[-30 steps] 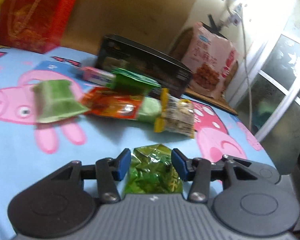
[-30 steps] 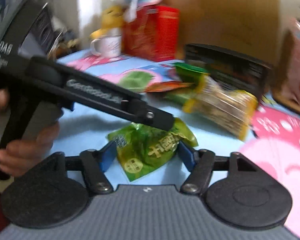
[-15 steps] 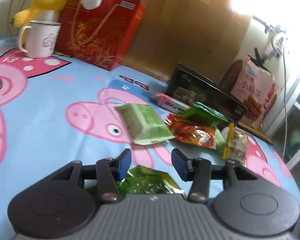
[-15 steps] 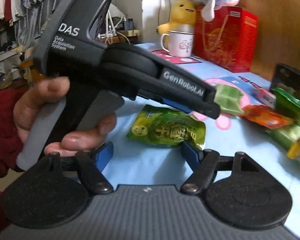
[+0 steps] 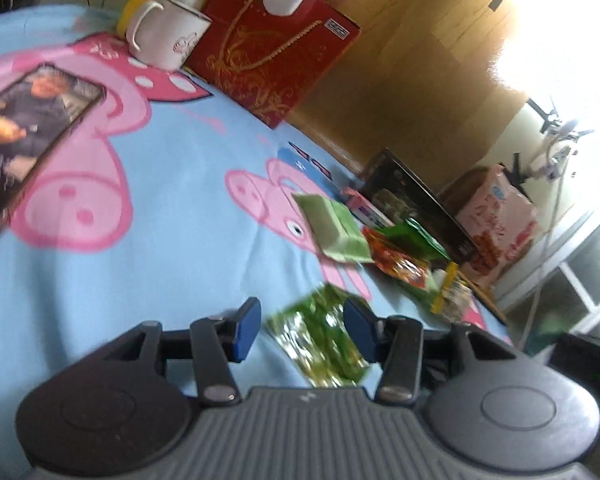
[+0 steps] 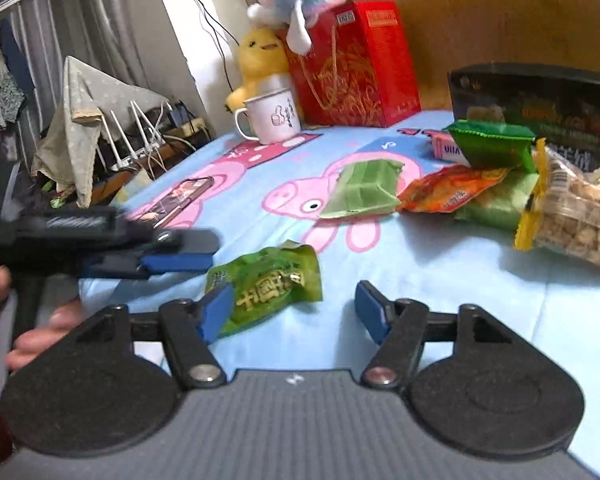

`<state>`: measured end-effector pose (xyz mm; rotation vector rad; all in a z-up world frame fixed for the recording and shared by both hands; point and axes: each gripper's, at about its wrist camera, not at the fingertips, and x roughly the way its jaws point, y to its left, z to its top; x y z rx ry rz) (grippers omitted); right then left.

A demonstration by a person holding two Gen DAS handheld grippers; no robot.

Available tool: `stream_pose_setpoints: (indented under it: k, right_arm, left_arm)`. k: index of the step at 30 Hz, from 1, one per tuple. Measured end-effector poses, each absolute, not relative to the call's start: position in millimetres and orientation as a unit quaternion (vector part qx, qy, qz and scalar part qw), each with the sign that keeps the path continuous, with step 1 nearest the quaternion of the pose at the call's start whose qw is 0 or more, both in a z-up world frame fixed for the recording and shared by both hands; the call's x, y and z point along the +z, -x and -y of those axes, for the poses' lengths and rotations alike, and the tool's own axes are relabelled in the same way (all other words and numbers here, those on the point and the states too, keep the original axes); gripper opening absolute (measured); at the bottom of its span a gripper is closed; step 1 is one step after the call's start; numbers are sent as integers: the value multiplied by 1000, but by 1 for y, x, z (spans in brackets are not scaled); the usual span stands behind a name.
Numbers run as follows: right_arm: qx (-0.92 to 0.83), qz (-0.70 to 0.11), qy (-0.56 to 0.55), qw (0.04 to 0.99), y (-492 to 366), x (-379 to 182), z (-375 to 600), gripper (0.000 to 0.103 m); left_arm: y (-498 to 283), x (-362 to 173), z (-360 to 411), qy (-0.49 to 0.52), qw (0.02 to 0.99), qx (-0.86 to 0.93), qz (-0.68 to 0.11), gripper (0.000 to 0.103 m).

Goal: Organize snacks
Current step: 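Grasp the green pouch with the left tool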

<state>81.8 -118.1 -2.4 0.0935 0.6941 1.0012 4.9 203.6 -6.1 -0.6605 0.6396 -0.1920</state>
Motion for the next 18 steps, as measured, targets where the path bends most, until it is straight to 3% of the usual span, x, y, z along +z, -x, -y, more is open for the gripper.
stream_pose_setpoints:
  k: [2, 8, 18]
  right_arm:
    - [468, -331, -47, 818, -84, -4, 122, 52]
    - [485, -363, -92, 790, -93, -7, 126, 32]
    - [522, -414, -148, 731, -90, -11, 120, 24]
  left_arm:
    - [-2, -8, -199, 320, 889, -103, -311, 46]
    - [0, -11, -193, 305, 898, -102, -301, 44]
    - [-1, -12, -198, 313, 897, -106, -293, 47]
